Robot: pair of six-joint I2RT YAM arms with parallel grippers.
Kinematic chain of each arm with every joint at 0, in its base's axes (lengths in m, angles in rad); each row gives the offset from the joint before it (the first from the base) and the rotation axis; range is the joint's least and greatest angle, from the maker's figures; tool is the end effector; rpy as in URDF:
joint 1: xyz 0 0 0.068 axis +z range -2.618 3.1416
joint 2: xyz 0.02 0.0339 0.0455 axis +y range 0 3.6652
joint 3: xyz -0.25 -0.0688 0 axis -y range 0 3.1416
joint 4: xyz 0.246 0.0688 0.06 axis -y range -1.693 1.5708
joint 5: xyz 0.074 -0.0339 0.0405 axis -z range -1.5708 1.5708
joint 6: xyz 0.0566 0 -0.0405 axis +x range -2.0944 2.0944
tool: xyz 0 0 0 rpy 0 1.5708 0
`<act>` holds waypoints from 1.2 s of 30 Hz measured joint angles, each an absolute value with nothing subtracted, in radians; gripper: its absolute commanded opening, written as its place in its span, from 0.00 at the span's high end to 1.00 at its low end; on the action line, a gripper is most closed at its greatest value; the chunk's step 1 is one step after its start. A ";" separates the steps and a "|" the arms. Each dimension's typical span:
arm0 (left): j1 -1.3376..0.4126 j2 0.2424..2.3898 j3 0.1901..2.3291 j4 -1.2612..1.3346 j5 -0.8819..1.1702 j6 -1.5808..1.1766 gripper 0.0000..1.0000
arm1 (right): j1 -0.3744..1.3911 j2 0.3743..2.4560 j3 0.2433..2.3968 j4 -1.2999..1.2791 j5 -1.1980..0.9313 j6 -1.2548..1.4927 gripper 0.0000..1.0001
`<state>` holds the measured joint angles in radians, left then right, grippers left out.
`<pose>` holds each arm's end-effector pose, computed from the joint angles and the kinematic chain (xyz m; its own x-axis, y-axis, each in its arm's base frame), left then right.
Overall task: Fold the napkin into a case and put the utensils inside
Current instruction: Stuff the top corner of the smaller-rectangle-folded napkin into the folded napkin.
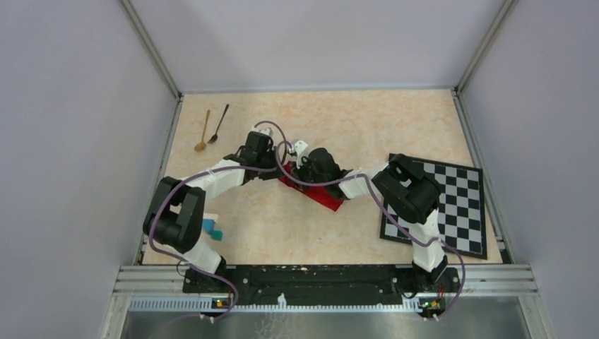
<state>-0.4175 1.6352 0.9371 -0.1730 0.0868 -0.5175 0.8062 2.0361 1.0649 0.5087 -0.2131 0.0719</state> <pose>0.3153 -0.1452 0.1511 -0.8328 -0.1697 -0.5268 0.0494 0.9252 -0.3762 0.2934 0.3231 0.1100 -0.3682 -0.2824 -0.8858 -0.8120 0.5617 0.1584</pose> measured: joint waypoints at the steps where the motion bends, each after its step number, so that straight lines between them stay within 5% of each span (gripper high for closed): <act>1: -0.406 1.616 0.927 -0.172 0.100 -0.527 0.58 | 0.801 2.036 1.058 0.516 -0.220 0.085 0.92; 9: -0.298 1.415 0.835 -0.141 0.174 -0.613 0.64 | 0.776 2.036 1.036 0.546 -0.257 0.163 0.84; 18: -0.244 1.641 0.820 -0.087 0.321 -0.682 0.65 | 0.776 2.046 1.040 0.552 -0.291 0.253 0.99; 27: -0.263 1.692 0.832 -0.023 0.333 -0.705 0.71 | 0.776 2.123 1.163 0.514 -0.280 0.328 1.00; 36: -0.259 1.663 0.838 -0.065 0.290 -0.684 0.61 | 0.775 2.083 1.176 0.399 -0.250 0.438 0.74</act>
